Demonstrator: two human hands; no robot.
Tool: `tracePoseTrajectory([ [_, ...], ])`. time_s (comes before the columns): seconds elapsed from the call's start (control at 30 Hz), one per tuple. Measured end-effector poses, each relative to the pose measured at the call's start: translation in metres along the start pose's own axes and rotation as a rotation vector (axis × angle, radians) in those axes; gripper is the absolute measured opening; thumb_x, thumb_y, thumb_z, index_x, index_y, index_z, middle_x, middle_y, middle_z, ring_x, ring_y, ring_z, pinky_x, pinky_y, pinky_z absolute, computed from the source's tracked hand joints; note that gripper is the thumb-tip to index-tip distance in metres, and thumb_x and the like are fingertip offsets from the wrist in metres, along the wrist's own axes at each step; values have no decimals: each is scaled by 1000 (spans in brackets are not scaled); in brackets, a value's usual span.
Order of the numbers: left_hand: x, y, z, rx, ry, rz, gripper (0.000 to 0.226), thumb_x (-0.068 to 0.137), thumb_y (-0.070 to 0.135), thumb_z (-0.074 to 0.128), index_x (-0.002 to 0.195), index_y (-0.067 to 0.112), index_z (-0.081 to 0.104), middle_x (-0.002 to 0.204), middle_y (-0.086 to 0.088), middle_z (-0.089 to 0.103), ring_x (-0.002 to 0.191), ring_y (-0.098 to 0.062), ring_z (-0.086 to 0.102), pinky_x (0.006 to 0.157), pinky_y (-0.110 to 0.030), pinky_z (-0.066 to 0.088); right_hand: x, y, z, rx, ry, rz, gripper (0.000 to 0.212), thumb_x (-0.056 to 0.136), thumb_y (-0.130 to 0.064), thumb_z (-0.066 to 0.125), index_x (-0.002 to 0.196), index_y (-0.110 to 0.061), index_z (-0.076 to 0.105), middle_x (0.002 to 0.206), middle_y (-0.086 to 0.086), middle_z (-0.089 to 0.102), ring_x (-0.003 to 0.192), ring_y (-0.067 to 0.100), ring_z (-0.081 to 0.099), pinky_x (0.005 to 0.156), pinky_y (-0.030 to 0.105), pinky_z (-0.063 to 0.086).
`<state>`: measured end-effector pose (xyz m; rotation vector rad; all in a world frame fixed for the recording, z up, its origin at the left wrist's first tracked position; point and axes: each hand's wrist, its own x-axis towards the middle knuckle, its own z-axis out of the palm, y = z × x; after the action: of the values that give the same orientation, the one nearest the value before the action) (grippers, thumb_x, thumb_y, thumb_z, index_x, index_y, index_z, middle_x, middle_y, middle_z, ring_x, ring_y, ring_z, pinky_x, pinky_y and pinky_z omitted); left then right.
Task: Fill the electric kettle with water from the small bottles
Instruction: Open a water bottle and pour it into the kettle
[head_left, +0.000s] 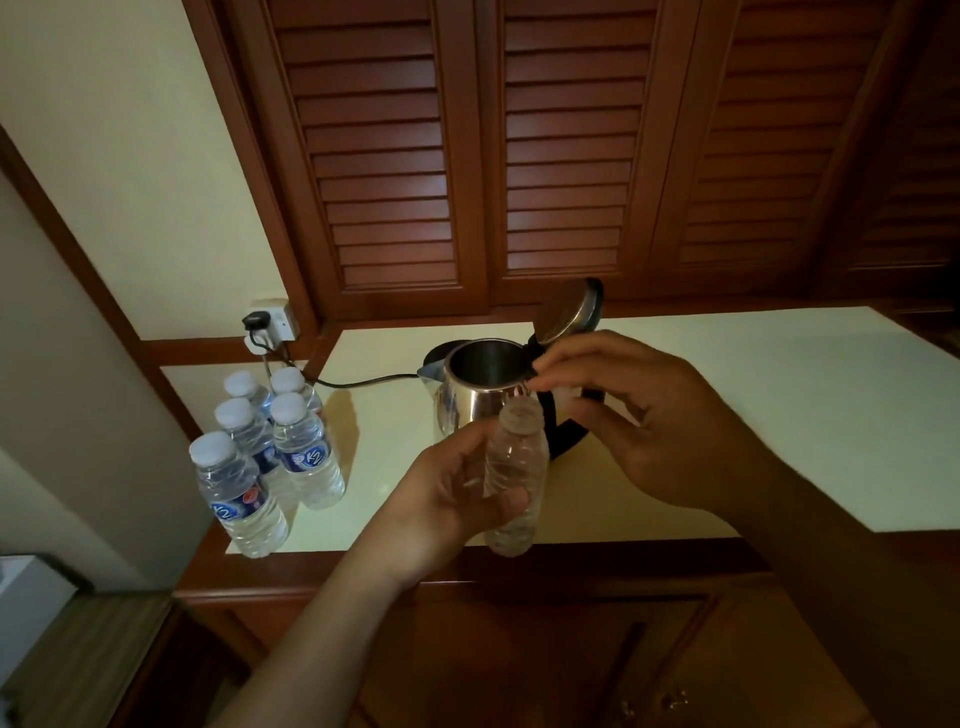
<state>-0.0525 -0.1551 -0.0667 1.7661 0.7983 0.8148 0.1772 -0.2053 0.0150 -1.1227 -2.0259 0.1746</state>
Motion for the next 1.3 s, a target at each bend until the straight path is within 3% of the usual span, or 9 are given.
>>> tracePoseTrajectory([
  [0.13,0,-5,4,-22,157,-20,49,84,21,82,130,28,67,122,4,76,120,-16,70,105,-49,56,-39,37,40,116,186,276,10,92,-12,71,100,-16,68,106,-4,63,100,12,68,92,31,57],
  [0.23,-2,-10,9,-31,241,-22,52,82,27,82,131,29,66,123,6,76,120,-14,70,105,-49,56,-75,77,73,-52,175,437,6,94,-22,68,90,-22,63,97,-9,58,90,1,60,85,34,54],
  [0.33,-8,-13,11,-62,275,-28,55,81,28,83,133,25,64,123,6,77,117,-11,71,103,-42,56,-91,103,94,-157,32,416,13,97,-30,54,88,-26,64,95,-10,59,84,6,58,80,45,52],
  [0.5,-15,-12,11,-81,287,-41,57,81,25,83,135,24,63,121,11,78,115,-5,72,94,-25,54,-93,121,107,-275,-3,363,8,96,-34,52,96,-33,60,106,-15,61,99,13,60,94,57,45],
  [0.63,-17,-10,9,-28,316,-28,59,80,29,82,136,27,64,122,14,76,117,-5,70,100,-31,53,-95,118,108,-304,-2,413,50,94,-50,53,134,-20,55,142,1,54,133,24,49,109,54,40],
  [0.8,-19,-1,1,26,336,1,66,80,30,79,143,31,58,129,16,73,124,-6,66,109,-35,50,-92,109,113,-550,-207,645,103,87,-85,17,160,-13,11,169,6,12,156,24,7,124,54,3],
  [1.03,-3,23,-26,302,373,71,60,92,18,79,144,37,57,138,13,62,125,5,57,101,-11,46,-88,113,111,-563,-367,714,109,81,-89,4,161,-15,-4,170,3,-6,156,20,-9,123,55,-7],
  [1.13,10,34,-38,495,374,74,60,97,24,75,149,40,50,132,14,58,117,9,54,100,-18,42,-88,114,112,-568,-374,709,110,80,-90,1,161,-15,-4,170,3,-7,156,21,-9,123,55,-6],
  [1.3,36,51,-62,900,322,24,73,102,37,67,165,32,30,154,-3,50,145,-25,42,116,-44,37,-89,118,115,-599,-371,706,112,78,-90,-3,161,-14,-1,170,4,-4,156,22,-7,123,57,-3],
])
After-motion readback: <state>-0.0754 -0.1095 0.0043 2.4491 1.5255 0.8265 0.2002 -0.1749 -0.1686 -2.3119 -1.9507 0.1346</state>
